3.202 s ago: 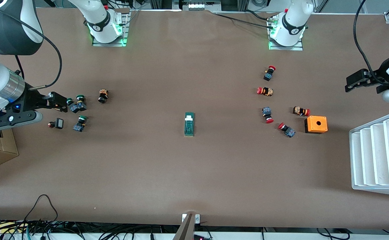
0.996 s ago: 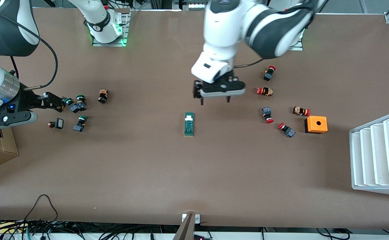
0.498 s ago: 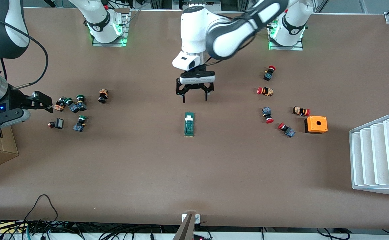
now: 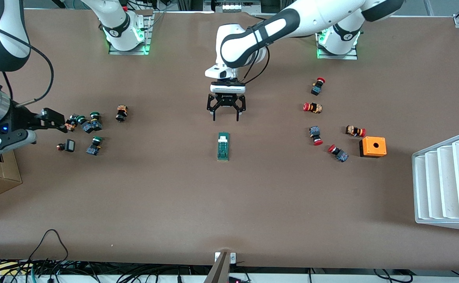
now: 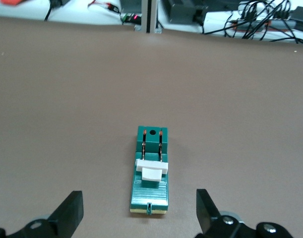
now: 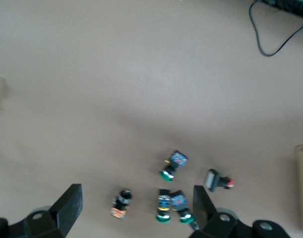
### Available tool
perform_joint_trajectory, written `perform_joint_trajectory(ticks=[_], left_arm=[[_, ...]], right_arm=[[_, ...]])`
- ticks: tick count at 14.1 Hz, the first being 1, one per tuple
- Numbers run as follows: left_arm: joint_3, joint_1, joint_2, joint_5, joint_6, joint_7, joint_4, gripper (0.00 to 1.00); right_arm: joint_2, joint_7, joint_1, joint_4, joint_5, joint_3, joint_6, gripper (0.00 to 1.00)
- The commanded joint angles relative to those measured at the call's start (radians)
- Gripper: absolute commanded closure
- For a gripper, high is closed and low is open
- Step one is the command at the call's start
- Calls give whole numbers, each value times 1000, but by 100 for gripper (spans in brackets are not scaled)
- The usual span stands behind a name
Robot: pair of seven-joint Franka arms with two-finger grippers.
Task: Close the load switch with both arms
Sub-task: 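Lower the left gripper onto the switch base while the right gripper approaches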
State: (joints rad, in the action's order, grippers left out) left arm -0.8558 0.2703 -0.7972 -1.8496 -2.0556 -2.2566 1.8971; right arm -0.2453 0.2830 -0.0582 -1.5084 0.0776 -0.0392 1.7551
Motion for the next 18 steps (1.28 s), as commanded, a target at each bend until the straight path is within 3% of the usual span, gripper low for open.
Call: perform_joint_trajectory(ticks=[1, 2, 4, 8, 15, 16, 17, 18], left_arm=[[-3, 21, -103, -191, 83, -93, -26, 0], [-3, 21, -144, -271, 112, -122, -30, 0], [-2, 29, -209, -322, 166, -136, -58, 0], [7, 49, -298, -416, 224, -127, -117, 0], [30, 60, -350, -485, 229, -127, -144, 0], [32, 60, -352, -485, 229, -129, -144, 4], [32, 61, -353, -485, 229, -127, -144, 16], [32, 61, -353, -485, 230, -129, -144, 39]], right_arm=[[-29, -175, -21, 7, 28, 8, 7, 1], [-40, -244, -38, 7, 30, 12, 17, 1], [-67, -400, -83, 7, 31, 13, 46, 1], [-130, -723, -175, 7, 130, 13, 130, 1], [-250, -1218, -345, 7, 130, 13, 299, 3], [-265, -1279, -368, 7, 130, 13, 331, 7], [-285, -1335, -402, 5, 122, 13, 358, 10], [-299, -1382, -429, 7, 123, 13, 388, 15]])
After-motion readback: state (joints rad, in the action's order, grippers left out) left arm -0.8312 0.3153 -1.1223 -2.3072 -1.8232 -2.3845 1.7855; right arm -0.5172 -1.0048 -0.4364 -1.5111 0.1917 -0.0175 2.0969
